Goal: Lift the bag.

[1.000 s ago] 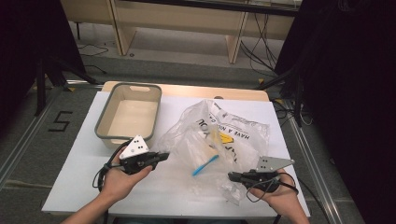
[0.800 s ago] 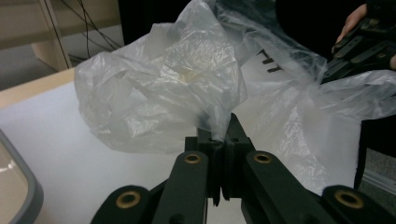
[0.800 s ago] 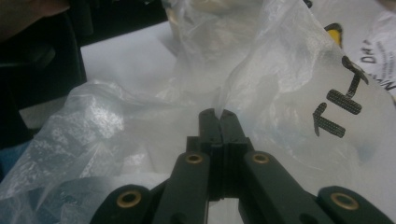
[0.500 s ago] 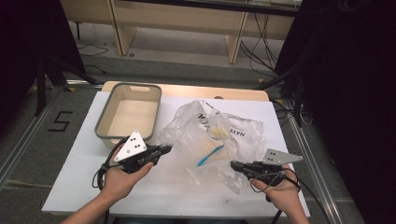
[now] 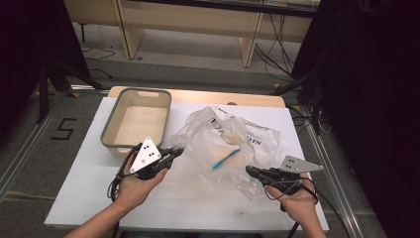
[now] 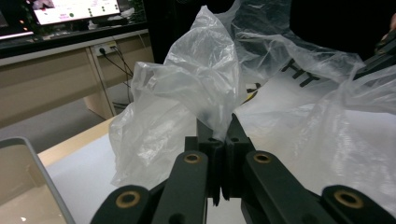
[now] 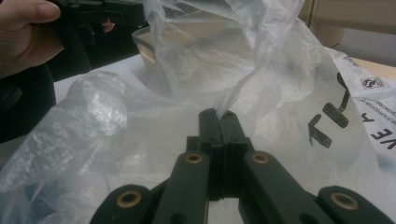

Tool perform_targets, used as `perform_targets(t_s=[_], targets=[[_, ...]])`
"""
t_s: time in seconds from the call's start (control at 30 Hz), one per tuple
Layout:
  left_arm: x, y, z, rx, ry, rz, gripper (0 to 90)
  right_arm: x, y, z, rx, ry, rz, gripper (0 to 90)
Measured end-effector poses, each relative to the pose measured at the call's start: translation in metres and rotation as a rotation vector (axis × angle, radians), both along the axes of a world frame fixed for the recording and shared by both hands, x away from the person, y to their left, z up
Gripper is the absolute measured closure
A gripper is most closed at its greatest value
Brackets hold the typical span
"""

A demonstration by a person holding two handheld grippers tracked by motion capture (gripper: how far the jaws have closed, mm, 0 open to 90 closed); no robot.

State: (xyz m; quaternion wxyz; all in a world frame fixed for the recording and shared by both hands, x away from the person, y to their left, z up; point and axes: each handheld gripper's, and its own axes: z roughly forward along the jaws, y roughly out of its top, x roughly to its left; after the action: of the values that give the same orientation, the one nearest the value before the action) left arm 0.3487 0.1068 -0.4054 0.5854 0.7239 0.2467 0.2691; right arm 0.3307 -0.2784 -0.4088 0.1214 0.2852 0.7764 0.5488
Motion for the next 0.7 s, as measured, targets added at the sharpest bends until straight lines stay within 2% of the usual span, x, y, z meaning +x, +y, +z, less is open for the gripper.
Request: perform_targets(t_s=[0.13, 0.27, 0.7], targets=[[0.007, -0.003, 0.000, 0.005, -0.019, 0.013, 88.4, 0.001, 0.000, 0.002, 0.017, -0.015, -0.014, 90.0], [0.012, -0.005, 0.005, -0.010, -0.042, 0.030, 88.5, 0.005, 0.001, 0.006, 0.034, -0.033, -0.034, 90.0], [0.016, -0.009, 0.034, -0.081, -0.123, 0.059, 88.5, 0.015, 0.004, 0.029, 0.106, -0.099, -0.076, 90.0]])
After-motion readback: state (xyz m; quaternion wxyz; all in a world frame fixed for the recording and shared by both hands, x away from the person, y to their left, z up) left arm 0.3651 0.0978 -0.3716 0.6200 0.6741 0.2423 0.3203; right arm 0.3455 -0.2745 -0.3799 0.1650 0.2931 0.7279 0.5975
